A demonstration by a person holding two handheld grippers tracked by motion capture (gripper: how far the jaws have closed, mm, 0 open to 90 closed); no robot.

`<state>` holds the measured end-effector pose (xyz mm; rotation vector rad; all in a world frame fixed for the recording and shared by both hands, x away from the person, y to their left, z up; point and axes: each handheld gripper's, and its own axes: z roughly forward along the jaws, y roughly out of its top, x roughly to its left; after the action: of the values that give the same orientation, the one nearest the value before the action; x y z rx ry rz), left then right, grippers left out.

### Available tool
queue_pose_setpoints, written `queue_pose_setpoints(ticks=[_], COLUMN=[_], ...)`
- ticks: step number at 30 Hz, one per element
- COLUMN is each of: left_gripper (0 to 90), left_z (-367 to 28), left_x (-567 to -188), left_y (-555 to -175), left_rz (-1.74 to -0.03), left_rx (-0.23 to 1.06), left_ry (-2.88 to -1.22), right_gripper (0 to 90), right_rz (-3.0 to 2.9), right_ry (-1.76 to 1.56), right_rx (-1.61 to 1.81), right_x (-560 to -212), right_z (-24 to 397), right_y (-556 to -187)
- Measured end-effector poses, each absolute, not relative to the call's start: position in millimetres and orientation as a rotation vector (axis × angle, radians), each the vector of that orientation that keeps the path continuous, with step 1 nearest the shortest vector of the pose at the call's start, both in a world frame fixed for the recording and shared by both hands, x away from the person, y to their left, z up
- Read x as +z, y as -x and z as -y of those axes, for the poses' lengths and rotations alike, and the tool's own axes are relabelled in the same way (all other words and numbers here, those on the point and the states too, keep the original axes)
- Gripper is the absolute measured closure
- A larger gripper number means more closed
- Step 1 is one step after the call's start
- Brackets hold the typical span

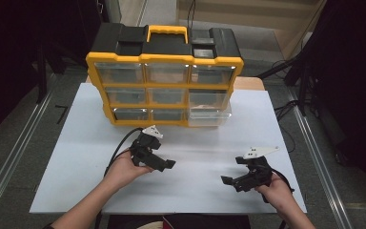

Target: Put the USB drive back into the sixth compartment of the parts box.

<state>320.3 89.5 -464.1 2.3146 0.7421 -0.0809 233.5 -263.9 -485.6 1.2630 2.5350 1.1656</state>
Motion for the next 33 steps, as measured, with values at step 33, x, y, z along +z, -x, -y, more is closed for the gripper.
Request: queue_pose_setpoints(ticks=[33], left_gripper=[17.5], left_z=[-68], left_x=[-493], left_y=[-309], left_rz=[-0.667], left_rx=[0.115], left_ry=[-2.518], right_gripper=[0.0], right_rz=[-2.548], right_ry=[-1.247], right_rx=[1.145], right_x=[-487], right_z=[263], right_y=[-234])
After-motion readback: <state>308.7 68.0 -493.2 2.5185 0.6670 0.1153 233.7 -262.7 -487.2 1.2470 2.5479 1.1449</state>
